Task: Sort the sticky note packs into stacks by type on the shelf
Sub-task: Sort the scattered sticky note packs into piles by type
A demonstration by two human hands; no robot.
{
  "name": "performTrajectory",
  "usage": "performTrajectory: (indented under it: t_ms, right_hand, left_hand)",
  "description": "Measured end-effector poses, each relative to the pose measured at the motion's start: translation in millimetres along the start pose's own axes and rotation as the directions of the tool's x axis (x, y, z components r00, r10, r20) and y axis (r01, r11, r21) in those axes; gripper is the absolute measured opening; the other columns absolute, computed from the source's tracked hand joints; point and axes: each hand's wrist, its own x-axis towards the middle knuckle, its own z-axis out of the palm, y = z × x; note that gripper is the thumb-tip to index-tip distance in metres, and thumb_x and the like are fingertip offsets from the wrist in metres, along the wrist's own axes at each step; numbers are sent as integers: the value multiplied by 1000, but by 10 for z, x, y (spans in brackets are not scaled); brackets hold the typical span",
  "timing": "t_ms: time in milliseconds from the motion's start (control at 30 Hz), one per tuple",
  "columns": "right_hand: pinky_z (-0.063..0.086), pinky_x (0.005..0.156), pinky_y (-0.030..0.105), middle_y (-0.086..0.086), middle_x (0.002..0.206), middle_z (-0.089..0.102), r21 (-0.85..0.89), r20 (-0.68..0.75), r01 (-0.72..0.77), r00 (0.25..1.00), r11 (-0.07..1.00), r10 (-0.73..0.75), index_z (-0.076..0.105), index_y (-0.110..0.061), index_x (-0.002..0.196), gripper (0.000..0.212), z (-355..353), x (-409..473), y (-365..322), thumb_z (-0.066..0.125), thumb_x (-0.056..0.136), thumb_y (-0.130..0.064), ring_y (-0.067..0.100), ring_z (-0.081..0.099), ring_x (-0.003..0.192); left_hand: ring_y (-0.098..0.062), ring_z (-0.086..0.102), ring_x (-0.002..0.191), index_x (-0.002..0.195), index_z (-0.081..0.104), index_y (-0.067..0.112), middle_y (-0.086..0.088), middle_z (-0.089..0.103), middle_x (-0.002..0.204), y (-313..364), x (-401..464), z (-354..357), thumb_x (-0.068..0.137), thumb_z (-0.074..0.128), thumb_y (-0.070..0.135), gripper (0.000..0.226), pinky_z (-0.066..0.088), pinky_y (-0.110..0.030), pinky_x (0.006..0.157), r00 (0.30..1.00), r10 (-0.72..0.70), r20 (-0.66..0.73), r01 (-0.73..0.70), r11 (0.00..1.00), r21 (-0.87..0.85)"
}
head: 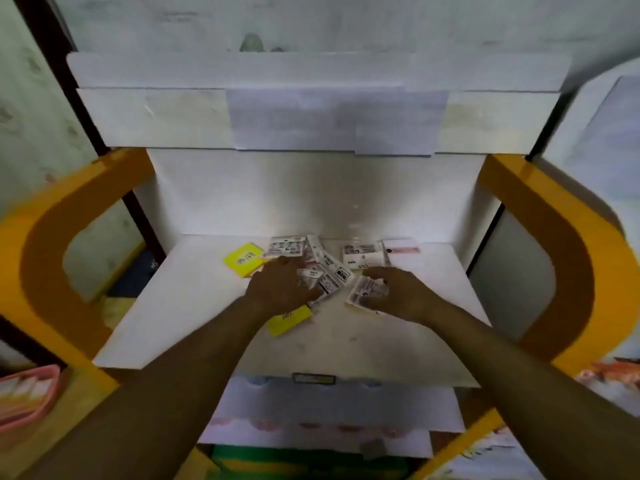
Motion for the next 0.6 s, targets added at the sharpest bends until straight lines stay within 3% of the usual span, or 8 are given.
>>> performTrajectory:
  t_ms: [133,200,267,367,467,533,600]
  right_hand:
    - [46,103,35,-3,142,50,-11,10,13,1000,1000,-13,47,-29,137,85,114,114,69,79,63,-56,16,52,123]
    - [45,103,42,-4,145,46,-60,30,19,999,998,-17,41,-35,139,91,168,179,126,76,60,-63,18,47,127]
    - [44,103,44,-6,145,45,-72,24,33,999,997,-32,39,-38,139,91,158,233,160,73,60,-68,19,46,128]
    - [44,102,42,-4,142,50,-19,18,50,999,999,-49,43,-35,138,86,125,341,193,74,63,-65,19,49,125]
    - [40,103,42,-5,143,49,-37,47,81,996,996,-79,42,-33,140,85,129,353,158,75,66,-61,19,46,129]
    - [35,107,44,-5,148,43,-93,50,102,994,990,-98,41,-33,140,85,172,346,153,75,66,-59,21,39,135]
    - [31,110,45,-5,151,37,-131,39,116,993,984,-112,40,-33,140,84,219,326,179,74,68,-58,22,33,138]
  left_hand:
    - [-30,48,125,139,41,33,-3,50,138,104,87,20,66,58,73,85,45,-44,99,998,-55,34,46,975,218]
    - [-30,49,120,136,43,31,-3,54,134,88,167,33,65,50,72,83,46,-43,97,996,-29,86,1,951,309]
    - [-28,53,119,130,51,26,-4,59,130,74,197,19,68,50,65,73,46,-37,96,994,-1,114,-34,950,310]
    - [-21,60,114,127,58,30,2,65,124,105,99,-27,81,53,55,52,51,-31,88,999,44,27,-48,982,181]
    - [-23,69,86,114,63,28,-1,70,105,110,-51,-123,89,52,47,33,53,-28,67,994,-39,-103,33,998,-54]
    - [-16,65,75,106,66,24,0,69,90,66,-115,-168,86,46,53,41,46,-15,57,983,-103,-154,54,955,-290]
    - [-12,57,74,95,69,16,-3,66,81,1,-94,-186,84,44,47,40,42,-18,60,972,-154,-177,63,898,-435]
